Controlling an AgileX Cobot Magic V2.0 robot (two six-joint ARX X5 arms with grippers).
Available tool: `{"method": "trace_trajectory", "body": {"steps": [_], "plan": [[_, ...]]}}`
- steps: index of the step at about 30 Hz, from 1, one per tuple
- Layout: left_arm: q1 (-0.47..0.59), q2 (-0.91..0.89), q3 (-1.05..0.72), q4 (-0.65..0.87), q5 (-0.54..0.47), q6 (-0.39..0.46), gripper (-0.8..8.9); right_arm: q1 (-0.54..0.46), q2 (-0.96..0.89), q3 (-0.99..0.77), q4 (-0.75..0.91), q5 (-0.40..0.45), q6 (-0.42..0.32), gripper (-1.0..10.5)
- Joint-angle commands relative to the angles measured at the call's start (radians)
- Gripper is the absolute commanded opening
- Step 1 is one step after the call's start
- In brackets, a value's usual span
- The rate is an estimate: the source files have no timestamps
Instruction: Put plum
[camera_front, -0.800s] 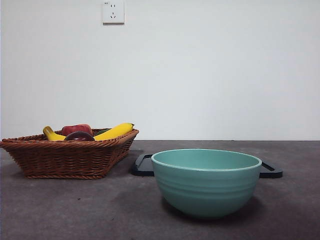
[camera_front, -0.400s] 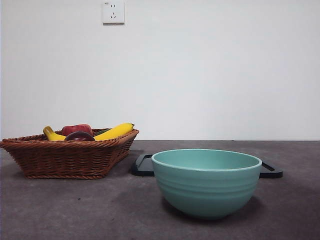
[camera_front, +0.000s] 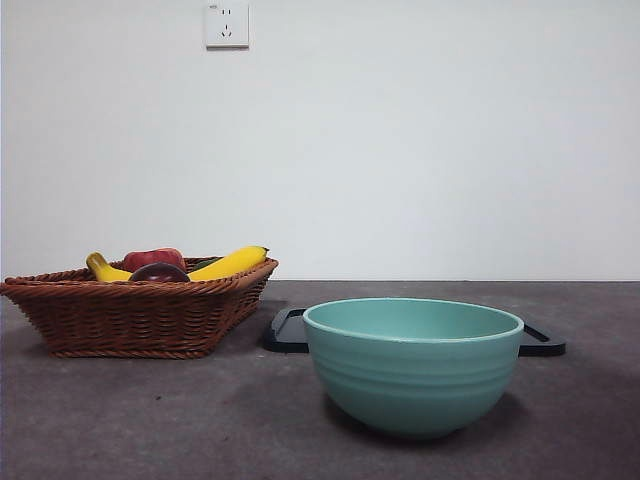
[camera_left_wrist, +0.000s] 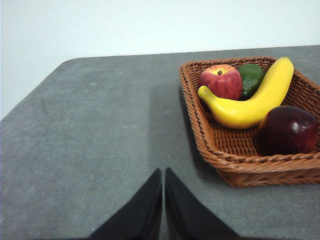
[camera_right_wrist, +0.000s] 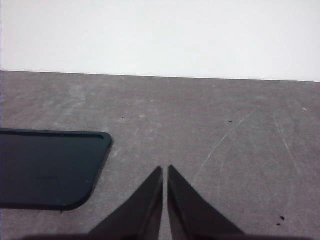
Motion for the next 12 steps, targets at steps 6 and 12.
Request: {"method": "trace_trajectory", "body": {"steps": [6, 12], "plan": [[0.003, -0.001, -0.021, -0.009, 0.000, 0.016, 0.08, -0.002, -0.003, -0.005, -0.109, 0.007, -0.002, 0.1], [0.003, -0.002, -0.020, -0.009, -0.001, 0.016, 0.08, -0.002, -0.003, -0.005, -0.101, 0.002, 0.008, 0.1]]}}
